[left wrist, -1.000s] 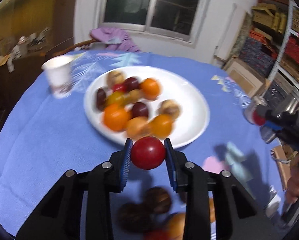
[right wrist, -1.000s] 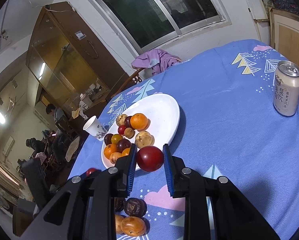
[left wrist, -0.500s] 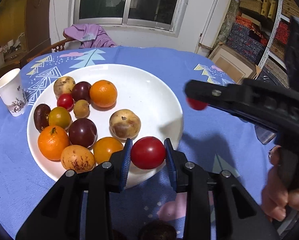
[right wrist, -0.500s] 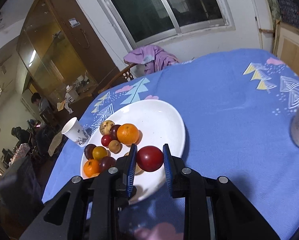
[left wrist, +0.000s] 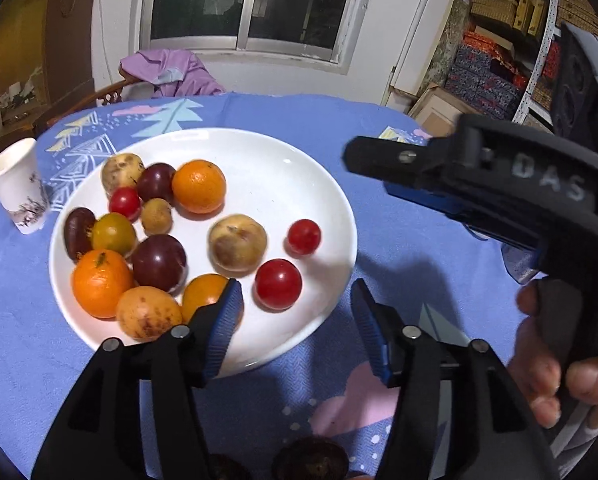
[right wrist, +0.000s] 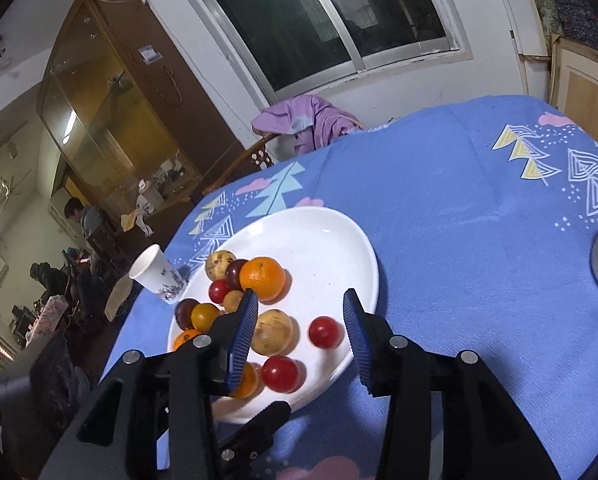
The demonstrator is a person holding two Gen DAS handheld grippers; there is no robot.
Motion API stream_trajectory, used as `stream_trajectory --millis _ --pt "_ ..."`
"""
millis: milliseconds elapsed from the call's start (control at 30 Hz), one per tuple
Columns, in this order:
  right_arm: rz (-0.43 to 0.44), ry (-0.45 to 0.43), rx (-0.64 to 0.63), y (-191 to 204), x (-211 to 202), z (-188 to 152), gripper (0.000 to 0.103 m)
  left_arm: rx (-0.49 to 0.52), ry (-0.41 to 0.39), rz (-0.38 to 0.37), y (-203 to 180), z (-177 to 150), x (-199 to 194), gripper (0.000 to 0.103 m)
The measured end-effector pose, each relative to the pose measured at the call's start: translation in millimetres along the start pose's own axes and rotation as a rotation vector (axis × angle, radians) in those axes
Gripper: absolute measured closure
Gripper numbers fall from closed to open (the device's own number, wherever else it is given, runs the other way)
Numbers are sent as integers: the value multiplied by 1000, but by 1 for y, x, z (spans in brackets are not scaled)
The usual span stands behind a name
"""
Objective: Organize fruits
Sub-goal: 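Lower the red tomato and plum over the white plate and open both tools, then grasp a large dark brown fruit with the left tool while the right tool grasps an orange-brown fruit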
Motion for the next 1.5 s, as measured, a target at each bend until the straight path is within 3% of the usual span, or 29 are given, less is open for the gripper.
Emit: stream_trajectory --millis 167,233,333,567,833,1000,1200,1333,1400,1500 --pt "27 -59 -22 6 -50 -7 56 -6 -84 44 14 0 -46 42" --pt "33 -68 -38 6 -68 -19 46 -12 -114 94 27 -14 -69 31" --pt "27 -81 -59 -1 -91 -51 43 -65 -123 113 45 -44 -96 31" --pt "18 27 -45 -22 -85 -114 43 -143 -77 163 75 -103 -118 31" --pt "2 53 -41 -26 -79 -119 42 -177 -32 185 86 -119 -113 31" --pt "3 55 -34 -28 -80 -119 40 -169 -7 146 79 -120 -103 30" --pt "0 58 -32 -29 -79 -118 38 -165 17 120 72 -121 -95 27" --pt "-3 61 -24 -31 -80 -118 37 -163 42 132 74 -124 -90 20" --pt "-3 62 -23 -31 -80 -118 37 -166 40 158 78 -123 -91 15" --pt "-5 65 -18 -34 -78 -117 37 -181 3 295 102 -119 -106 15"
Point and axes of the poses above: each gripper's, at about its wrist camera, not at the fingertips, and x roughly the way its jaws point, y to its left, z to its top, the point moved 9 cm from there along x, roughly the way its jaws point, and after that the axes turned 9 degrees about -z, right-handed, at the moved point
